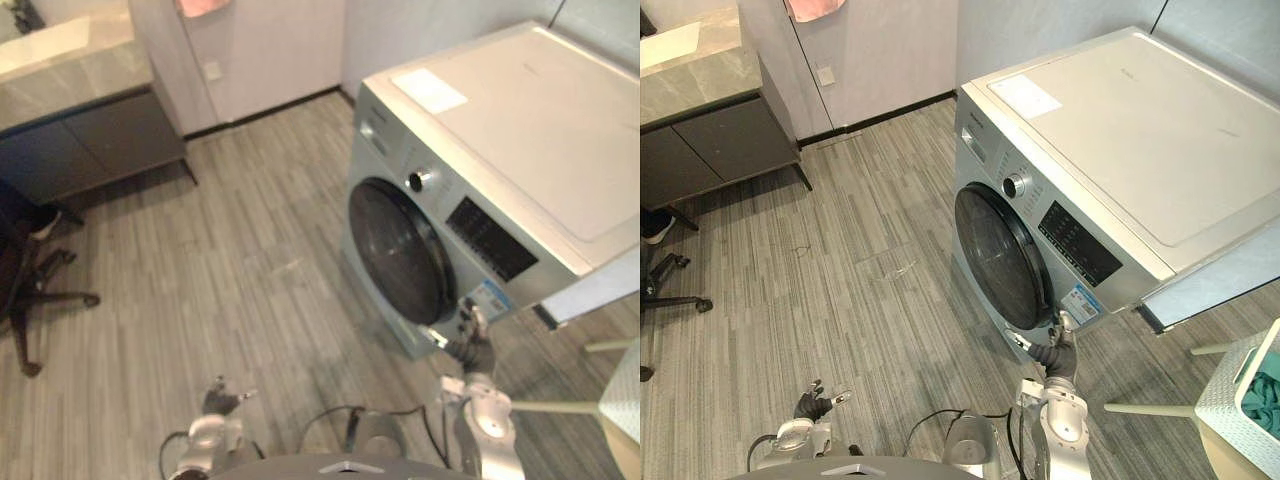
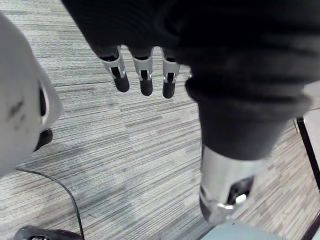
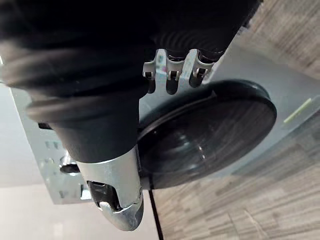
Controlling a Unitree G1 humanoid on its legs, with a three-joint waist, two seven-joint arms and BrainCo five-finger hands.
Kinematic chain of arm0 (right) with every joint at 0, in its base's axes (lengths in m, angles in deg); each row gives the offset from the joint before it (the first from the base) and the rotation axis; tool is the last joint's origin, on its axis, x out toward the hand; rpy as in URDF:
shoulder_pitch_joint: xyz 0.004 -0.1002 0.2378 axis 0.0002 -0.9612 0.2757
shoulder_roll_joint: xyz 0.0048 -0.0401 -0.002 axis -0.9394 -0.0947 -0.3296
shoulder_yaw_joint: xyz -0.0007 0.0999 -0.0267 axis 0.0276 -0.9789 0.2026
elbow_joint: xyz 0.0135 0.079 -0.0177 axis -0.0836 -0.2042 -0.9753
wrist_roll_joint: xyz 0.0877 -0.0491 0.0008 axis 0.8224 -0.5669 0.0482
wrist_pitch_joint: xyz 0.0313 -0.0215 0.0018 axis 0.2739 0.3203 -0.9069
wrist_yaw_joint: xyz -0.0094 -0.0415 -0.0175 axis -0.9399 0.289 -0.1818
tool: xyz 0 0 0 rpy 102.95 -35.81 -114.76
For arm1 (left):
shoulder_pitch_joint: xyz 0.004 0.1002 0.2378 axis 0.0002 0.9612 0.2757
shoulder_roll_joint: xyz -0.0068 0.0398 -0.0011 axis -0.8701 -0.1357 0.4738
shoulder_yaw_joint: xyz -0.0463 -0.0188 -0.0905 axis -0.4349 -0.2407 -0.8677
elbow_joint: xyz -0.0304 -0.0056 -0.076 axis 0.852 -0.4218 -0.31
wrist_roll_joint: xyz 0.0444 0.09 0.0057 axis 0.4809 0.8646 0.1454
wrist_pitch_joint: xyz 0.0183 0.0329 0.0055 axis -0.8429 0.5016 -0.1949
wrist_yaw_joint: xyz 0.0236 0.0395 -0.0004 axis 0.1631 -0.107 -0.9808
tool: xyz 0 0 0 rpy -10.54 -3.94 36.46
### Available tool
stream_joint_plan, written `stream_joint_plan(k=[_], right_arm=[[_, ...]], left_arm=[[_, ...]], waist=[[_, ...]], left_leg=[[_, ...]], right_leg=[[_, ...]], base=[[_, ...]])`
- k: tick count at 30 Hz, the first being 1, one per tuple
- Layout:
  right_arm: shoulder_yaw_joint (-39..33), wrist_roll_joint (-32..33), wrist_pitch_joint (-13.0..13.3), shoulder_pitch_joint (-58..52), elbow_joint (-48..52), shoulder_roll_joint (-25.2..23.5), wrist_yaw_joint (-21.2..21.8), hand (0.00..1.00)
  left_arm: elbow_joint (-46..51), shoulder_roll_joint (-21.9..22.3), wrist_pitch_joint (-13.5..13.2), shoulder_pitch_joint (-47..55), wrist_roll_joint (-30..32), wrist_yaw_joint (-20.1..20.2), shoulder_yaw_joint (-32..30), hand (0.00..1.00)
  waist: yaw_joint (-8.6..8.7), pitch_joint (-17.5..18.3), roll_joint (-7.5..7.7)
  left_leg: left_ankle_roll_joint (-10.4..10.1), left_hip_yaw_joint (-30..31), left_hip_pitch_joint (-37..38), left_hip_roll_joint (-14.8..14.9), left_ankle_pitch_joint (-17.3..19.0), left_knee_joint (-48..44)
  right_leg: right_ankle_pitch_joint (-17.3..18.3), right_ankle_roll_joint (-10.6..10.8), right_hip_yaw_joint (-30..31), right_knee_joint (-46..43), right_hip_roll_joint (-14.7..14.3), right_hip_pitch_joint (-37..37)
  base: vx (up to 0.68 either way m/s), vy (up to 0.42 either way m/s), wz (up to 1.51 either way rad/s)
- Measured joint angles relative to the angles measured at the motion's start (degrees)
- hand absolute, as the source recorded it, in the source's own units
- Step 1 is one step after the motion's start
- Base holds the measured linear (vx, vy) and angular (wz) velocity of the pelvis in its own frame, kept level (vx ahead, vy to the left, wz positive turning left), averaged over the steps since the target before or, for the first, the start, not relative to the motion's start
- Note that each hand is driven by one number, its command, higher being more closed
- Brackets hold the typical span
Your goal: Pick up the laundry basket with both hands and put the clothes into the washing machine.
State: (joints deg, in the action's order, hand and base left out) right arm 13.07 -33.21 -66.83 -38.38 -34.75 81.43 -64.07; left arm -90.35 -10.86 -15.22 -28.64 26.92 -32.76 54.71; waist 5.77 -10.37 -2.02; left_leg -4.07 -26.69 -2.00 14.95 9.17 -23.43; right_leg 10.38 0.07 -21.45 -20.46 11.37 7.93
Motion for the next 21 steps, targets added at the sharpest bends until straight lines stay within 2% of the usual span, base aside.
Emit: stream_joint_plan(k=[1, 2, 3, 4, 5, 8, 11, 13, 15, 17, 21], right_arm=[[0.25, -0.45, 0.04, -0.04, -0.19, 0.06, 0.62, 0.0], [0.25, -2.24, 0.03, -0.01, -0.69, 0.22, 0.78, 0.0], [0.21, -2.62, 0.03, -0.05, -1.02, 0.28, 0.81, 0.0], [-0.03, -4.11, 0.08, -0.31, -1.93, 0.9, 0.86, 0.0], [-0.26, -4.54, -0.01, -0.52, -2.81, 0.63, 0.86, 0.0], [0.16, -6.76, 0.1, -1.34, -2.65, -0.28, 0.93, 0.0], [-1.17, -11.64, -0.13, 2.14, -2.66, 0.06, 0.53, 0.0], [-4.22, -13.84, -0.63, 3.72, -2.94, 0.34, 0.29, 0.0], [-7.04, -16.41, -1.12, 6.45, -4.75, 3.7, -1.06, 0.0], [-9.45, -17.94, -2.04, 8.21, -5.0, 6.33, -2.08, 0.0], [-12.4, -18.65, -3.06, 9.86, -5.3, 8.15, -3.54, 0.0]], left_arm=[[0.03, 0.07, 0.0, -0.06, 0.1, 0.02, 0.76, 0.0], [0.05, -0.09, -0.03, -0.26, 0.32, 0.07, 1.87, 0.0], [0.05, -0.09, -0.05, -0.35, 0.71, 0.06, 2.1, 0.0], [0.04, -0.05, -0.06, -0.27, 1.35, 0.13, 2.88, 0.0], [0.01, -0.7, -0.05, -0.05, 1.84, 0.16, 3.65, 0.0], [0.18, -2.37, -0.37, 0.24, 1.98, 0.17, 4.04, 0.0], [0.19, -4.69, -0.49, 0.93, 2.36, 0.11, 3.85, 0.0], [0.19, -5.16, -0.49, 1.29, 2.48, 0.11, 3.78, 0.0], [0.22, -4.6, -0.48, 2.41, 2.94, 0.15, 3.75, 0.0], [0.23, -3.18, -0.48, 3.37, 2.96, 0.42, 3.73, 0.0], [0.74, -2.73, -0.48, 4.31, 2.95, 1.72, 3.48, 0.0]], waist=[[0.1, 0.31, -0.51], [0.4, 0.89, -1.51], [0.62, 0.93, -1.64], [0.77, 1.29, -2.11], [0.7, 2.13, -0.88], [0.5, 3.76, 1.15], [-0.28, 4.0, 1.53], [-0.7, 4.11, 0.99], [-0.91, 4.85, -1.11], [-0.98, 5.37, -2.1], [-0.99, 5.34, -1.99]], left_leg=[[-1.33, 0.12, 0.31, -0.01, -0.87, 6.78], [-2.93, 0.18, 0.72, -0.03, -3.72, 13.06], [-2.88, 0.21, 1.06, -0.08, -6.02, 15.21], [-3.13, 0.38, 1.5, -0.11, -10.16, 17.36], [-3.13, 0.09, 3.28, -1.72, -9.93, 18.8], [-2.45, -0.62, 4.29, -4.95, -10.21, 20.59], [-1.86, -2.14, 4.14, -6.92, -10.16, 20.65], [-1.85, -2.02, 4.14, -7.31, -10.16, 20.73], [-1.18, -1.5, 4.28, -7.26, -10.7, 22.08], [-1.25, -1.04, 4.83, -7.13, -11.95, 24.32], [-1.42, 0.3, 4.81, -6.86, -13.23, 27.2]], right_leg=[[-1.39, 0.35, 0.03, 1.9, -0.72, -0.38], [-2.45, 1.15, 0.06, 3.79, -1.56, -1.18], [-2.72, 1.6, 0.06, 4.33, -1.83, -1.72], [-3.28, 2.59, 0.25, 5.47, -2.62, -3.13], [-4.48, 4.15, 1.06, 7.49, -1.92, -4.42], [-7.11, 6.01, 2.16, 11.98, -0.14, -5.78], [-10.45, 6.54, 3.7, 16.07, 1.06, -6.26], [-10.78, 6.78, 3.6, 17.41, 1.24, -6.99], [-10.82, 6.86, 3.14, 17.52, 0.9, -7.08], [-10.83, 6.86, 2.2, 17.5, 0.36, -7.16], [-10.89, 6.86, 1.4, 17.36, -0.39, -6.55]], base=[[0.14, 0.102, -0.2], [0.15, 0.145, -0.2], [0.13, 0.232, -0.18], [0.12, 0.277, -0.13], [0.12, 0.281, -0.07], [0.11, 0.231, -0.06], [0.0, 0.156, -0.2], [-0.02, 0.036, 0.01], [-0.03, -0.006, 0.12], [-0.07, -0.033, 0.16], [-0.11, -0.023, 0.13]])
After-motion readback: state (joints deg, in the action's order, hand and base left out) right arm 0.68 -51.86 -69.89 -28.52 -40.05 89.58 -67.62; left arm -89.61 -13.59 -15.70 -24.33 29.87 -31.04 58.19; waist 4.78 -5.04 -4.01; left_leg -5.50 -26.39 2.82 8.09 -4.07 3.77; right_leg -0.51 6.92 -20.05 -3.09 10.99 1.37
